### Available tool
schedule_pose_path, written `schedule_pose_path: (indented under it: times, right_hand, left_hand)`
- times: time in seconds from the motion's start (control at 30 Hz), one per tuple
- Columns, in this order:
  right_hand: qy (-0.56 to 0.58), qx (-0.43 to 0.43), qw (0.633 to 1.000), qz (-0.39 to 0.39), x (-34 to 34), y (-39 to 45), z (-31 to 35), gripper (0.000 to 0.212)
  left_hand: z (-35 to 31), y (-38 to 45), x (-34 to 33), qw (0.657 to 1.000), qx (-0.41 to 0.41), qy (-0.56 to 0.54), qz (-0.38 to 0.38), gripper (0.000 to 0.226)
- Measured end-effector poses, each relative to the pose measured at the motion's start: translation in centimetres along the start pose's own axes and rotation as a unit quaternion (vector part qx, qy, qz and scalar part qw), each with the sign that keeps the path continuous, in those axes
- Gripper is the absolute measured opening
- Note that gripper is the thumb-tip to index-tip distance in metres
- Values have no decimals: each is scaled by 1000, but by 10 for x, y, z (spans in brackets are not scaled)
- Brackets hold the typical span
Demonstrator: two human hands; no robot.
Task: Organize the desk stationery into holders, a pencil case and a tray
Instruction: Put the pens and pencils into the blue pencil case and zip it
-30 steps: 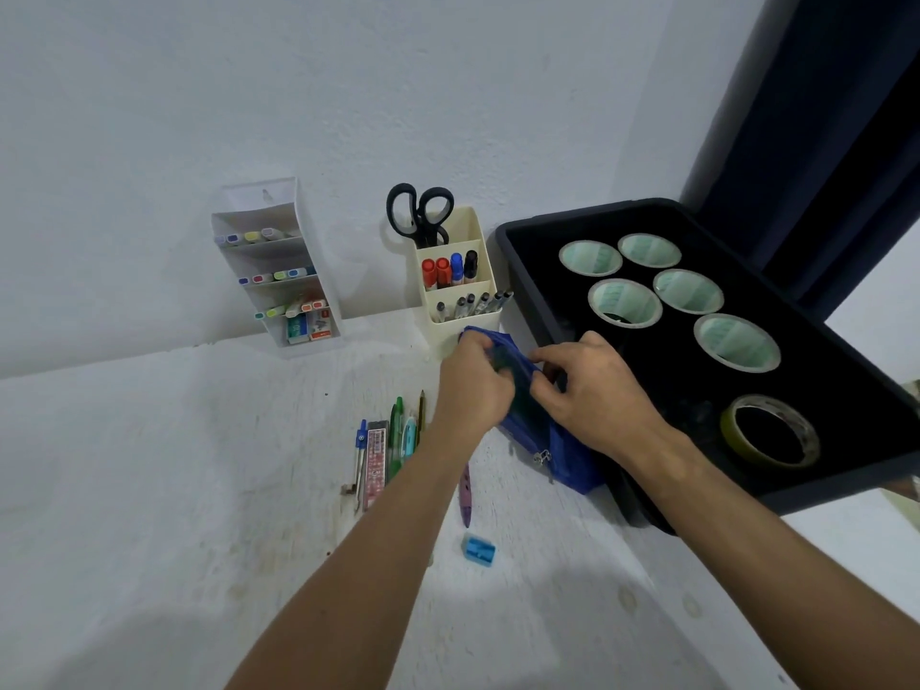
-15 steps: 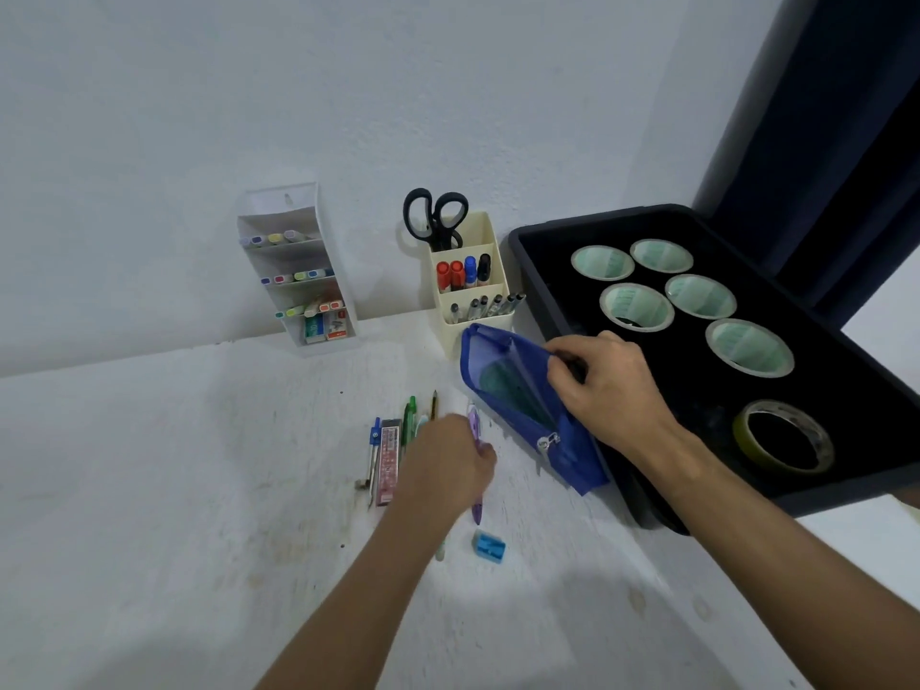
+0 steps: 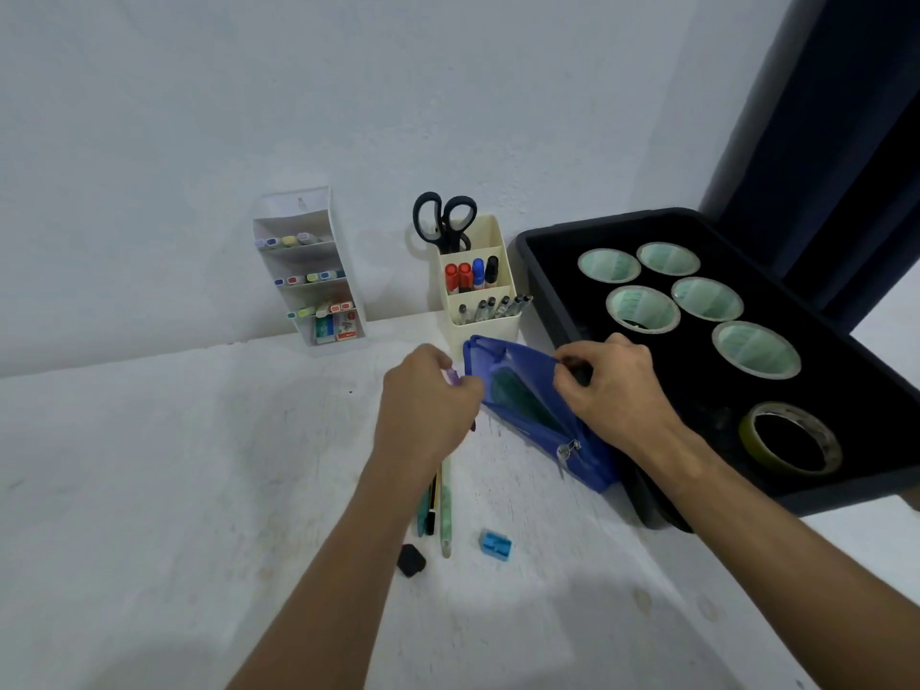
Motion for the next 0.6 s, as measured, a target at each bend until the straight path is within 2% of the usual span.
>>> schedule_pose_path:
  times: [0.13, 0.23, 0.4, 0.6]
  right_hand:
    - [6, -8, 1000, 19, 0, -1, -1, 23]
    - [5, 3, 1000, 14, 1, -1, 1, 19]
    - [18, -8, 1000, 19, 1, 1, -1, 16]
    - [38, -9, 999, 21, -3, 5, -6, 19]
  left_hand:
    - [-14, 2, -21, 997, -9, -55, 59, 8]
    - [-17, 12, -42, 991, 16, -85, 105, 19]
    - [-19, 29, -63, 992, 51, -71, 86, 20]
    - [-17, 30, -69, 992, 15, -64, 106, 18]
Point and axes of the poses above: each hand's wrist, its own y-axis towards the middle knuckle, its own x-axis out of the back of the hand, z = x × y, the point moved 1 cm from there along y, towards the middle knuckle, and after that the axes turned 1 degree about z, right-handed, at the moved point
